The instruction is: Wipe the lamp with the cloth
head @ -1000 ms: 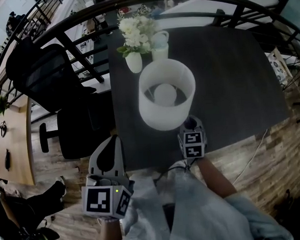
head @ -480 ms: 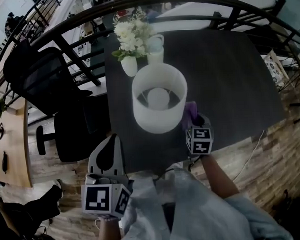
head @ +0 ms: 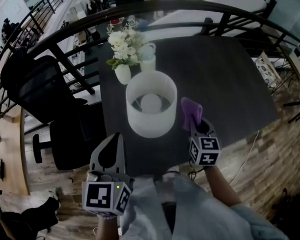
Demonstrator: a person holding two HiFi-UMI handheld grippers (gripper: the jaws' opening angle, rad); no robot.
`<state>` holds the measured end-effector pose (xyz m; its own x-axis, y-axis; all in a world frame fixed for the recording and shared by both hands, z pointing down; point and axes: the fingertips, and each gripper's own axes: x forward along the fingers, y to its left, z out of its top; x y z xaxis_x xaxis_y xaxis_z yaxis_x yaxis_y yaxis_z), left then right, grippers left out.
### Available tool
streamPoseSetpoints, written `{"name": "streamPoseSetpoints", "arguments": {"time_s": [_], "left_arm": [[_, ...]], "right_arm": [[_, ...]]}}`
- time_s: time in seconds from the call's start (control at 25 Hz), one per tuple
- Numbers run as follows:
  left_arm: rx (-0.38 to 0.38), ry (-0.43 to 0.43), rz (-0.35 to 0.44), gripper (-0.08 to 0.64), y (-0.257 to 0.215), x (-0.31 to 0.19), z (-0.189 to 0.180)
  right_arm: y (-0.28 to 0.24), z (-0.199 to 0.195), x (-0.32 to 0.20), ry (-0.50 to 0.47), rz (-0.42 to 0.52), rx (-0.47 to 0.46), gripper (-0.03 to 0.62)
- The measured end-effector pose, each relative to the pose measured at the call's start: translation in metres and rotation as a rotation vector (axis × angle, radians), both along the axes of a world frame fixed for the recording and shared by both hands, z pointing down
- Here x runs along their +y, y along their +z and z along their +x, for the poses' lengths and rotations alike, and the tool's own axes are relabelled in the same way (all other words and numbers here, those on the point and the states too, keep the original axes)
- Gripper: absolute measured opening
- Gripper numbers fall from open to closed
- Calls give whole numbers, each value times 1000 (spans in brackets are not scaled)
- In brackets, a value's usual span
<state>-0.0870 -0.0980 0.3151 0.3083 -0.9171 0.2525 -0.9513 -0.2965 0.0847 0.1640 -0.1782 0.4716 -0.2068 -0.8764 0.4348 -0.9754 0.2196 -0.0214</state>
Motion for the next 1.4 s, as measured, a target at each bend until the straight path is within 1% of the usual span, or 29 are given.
{"name": "streamPoseSetpoints", "arguments": {"time_s": [0.12, 0.2, 0.44, 0.6, 0.76, 0.92, 1.24, 1.4], "left_arm": [[0, 13, 9, 2, -4, -1, 4], [3, 19, 16, 2, -7, -3, 6], [4, 28, 21, 2, -12, -5, 8], [2, 41, 2, 2, -11, -3, 14], [-9, 57, -18, 2, -6, -2, 20], [-10, 72, -33, 2, -2, 0, 23], [-3, 93, -52, 2, 3, 1, 22], [3, 96, -51, 2, 4, 1, 21]], "right_arm": [[-29, -3, 9, -27, 51, 28, 51], [-48, -8, 14, -52, 86, 29, 51], [-102, -29, 32, -113, 168, -16, 51], [-125, -38, 44, -144, 196, -48, 51], [-136, -45, 55, -164, 197, -68, 50], [-138, -51, 62, -159, 189, -118, 49], [-137, -57, 60, -138, 182, -142, 49], [-136, -59, 60, -140, 183, -131, 49]]}}
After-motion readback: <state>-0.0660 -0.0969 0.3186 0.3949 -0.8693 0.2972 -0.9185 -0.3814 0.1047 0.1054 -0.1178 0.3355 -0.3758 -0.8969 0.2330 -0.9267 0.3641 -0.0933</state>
